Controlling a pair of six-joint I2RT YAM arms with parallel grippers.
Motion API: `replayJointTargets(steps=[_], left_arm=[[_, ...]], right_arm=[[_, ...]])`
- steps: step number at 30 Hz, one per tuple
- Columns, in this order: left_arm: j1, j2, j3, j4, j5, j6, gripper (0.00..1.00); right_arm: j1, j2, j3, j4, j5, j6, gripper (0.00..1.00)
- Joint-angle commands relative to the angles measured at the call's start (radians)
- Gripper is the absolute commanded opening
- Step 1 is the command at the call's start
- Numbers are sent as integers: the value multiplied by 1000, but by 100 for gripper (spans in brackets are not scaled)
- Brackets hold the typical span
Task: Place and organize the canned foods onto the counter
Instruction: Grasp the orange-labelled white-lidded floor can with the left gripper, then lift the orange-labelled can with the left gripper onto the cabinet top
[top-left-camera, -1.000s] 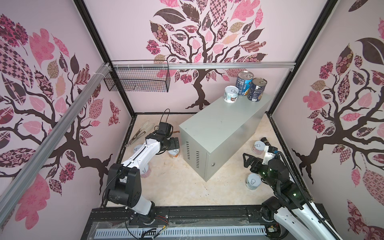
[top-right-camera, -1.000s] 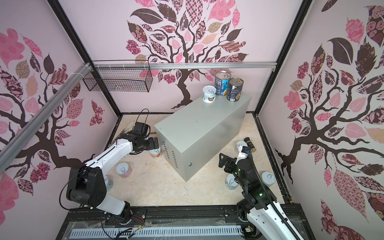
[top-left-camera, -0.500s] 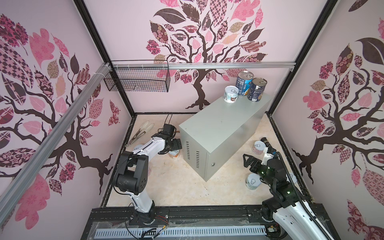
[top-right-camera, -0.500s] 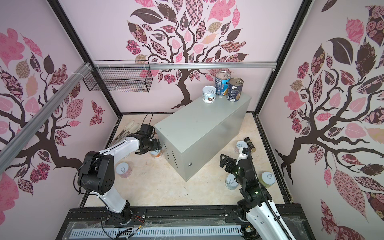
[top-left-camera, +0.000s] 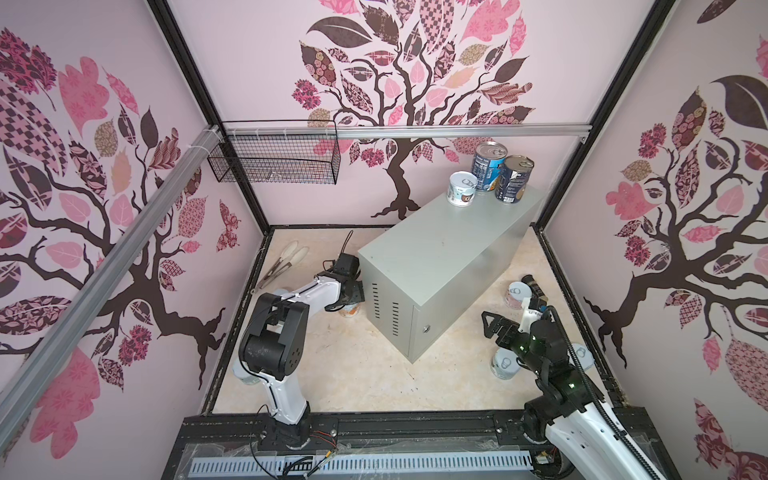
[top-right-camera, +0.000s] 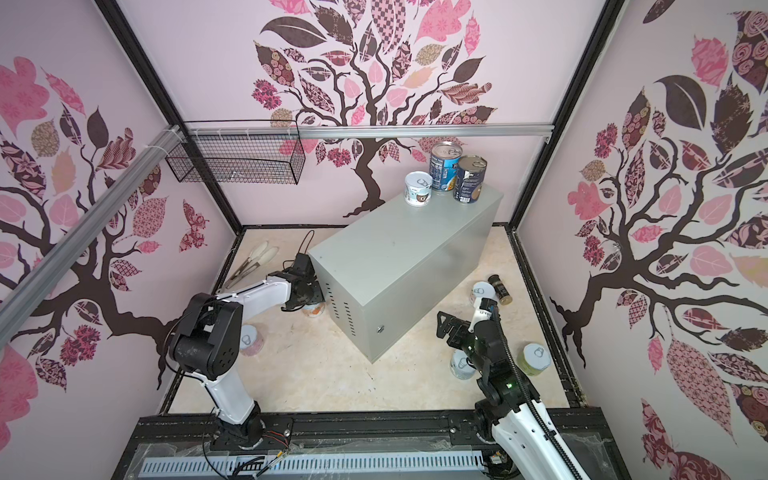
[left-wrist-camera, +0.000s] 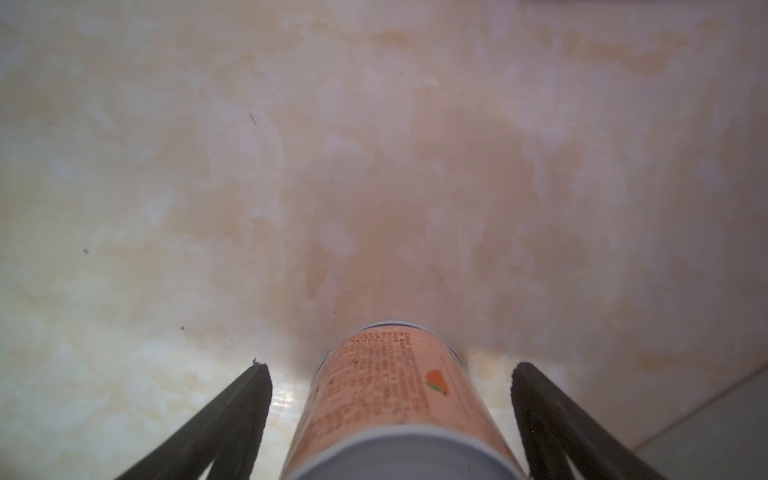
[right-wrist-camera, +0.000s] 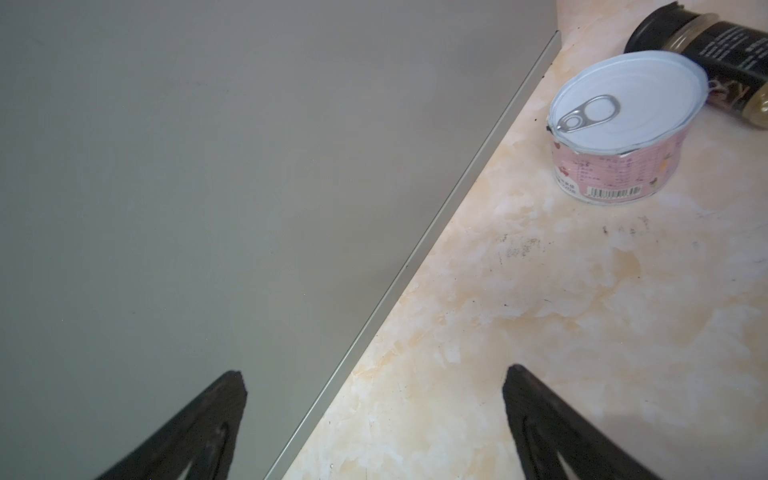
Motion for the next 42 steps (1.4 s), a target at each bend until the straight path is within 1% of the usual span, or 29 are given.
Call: replayJointTargets(steps=[1,6,12,16,20,25,33,38,42], left_arm=[[-10,30,-19,4,-55,-35,94],[-15,38,-45,26,-77,-55,90],[-15,5,-106,79,-108,-67,80],[-16,-19,-124,104,-106,-68,66],[-16,-56,-131,107,-101,-68,56],[-16,-142,-114,60,-104,-49,53],[-5,-361,-83,-57,-108,-1,52],[0,-519,-50,-152,-60,48,53],[-2,-618,22,-264,-18,97,53]], right_arm=[[-1,-9,9,12,-4,-18,100],[-2,-5,7,18,-1,-20,100],[-2,4,3,23,-3,-22,100],[-1,11,3,23,0,-23,100],[-1,13,8,17,2,-25,100],[-2,11,29,0,2,-24,100],[-2,34,89,-20,-31,-1,100],[-2,66,130,-49,-59,0,100],[-2,75,179,-91,-69,-25,100]])
